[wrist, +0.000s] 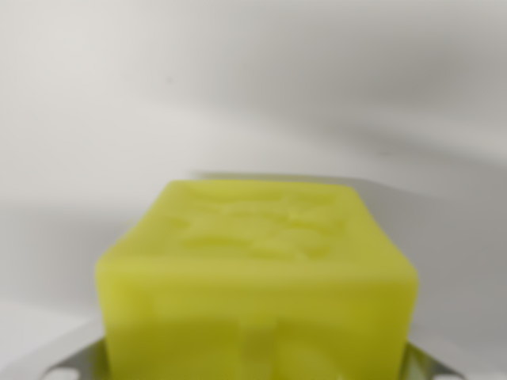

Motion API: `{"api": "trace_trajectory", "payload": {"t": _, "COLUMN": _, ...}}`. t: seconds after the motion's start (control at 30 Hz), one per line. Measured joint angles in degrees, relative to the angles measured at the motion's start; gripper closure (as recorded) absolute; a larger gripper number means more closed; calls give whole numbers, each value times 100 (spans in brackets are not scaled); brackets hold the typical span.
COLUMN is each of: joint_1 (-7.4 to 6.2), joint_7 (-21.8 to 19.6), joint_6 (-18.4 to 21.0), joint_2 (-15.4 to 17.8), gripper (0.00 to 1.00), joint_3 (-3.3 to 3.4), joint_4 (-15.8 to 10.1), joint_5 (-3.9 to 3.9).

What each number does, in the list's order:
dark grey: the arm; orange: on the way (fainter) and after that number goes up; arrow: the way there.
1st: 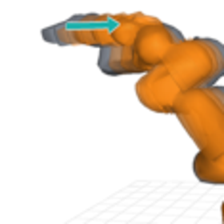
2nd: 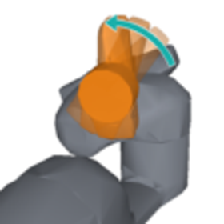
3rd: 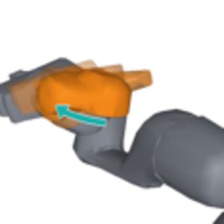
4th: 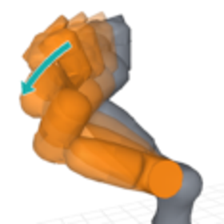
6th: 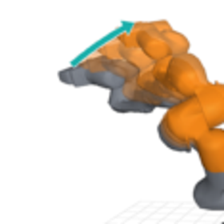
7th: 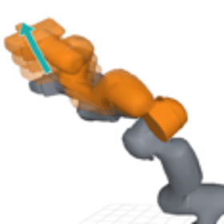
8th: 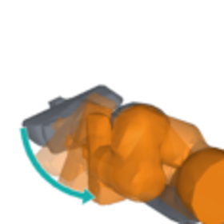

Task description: Pick yellow cube

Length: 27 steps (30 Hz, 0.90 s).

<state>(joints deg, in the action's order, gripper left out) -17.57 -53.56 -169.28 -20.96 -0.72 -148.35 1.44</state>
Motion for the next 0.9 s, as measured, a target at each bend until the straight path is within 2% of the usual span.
{"api": "trace_trajectory", "payload": {"t": 0.4, "joint_1": -19, "joint_7": 52, "joint_6": 436, "joint_2": 565, "gripper": 100, "joint_3": 4, "joint_4": -128, "joint_5": -70}}
{"api": "trace_trajectory", "payload": {"t": 0.9, "joint_1": -29, "joint_7": 83, "joint_6": 1025, "joint_2": 1249, "gripper": 100, "joint_3": 5, "joint_4": -224, "joint_5": -112}}
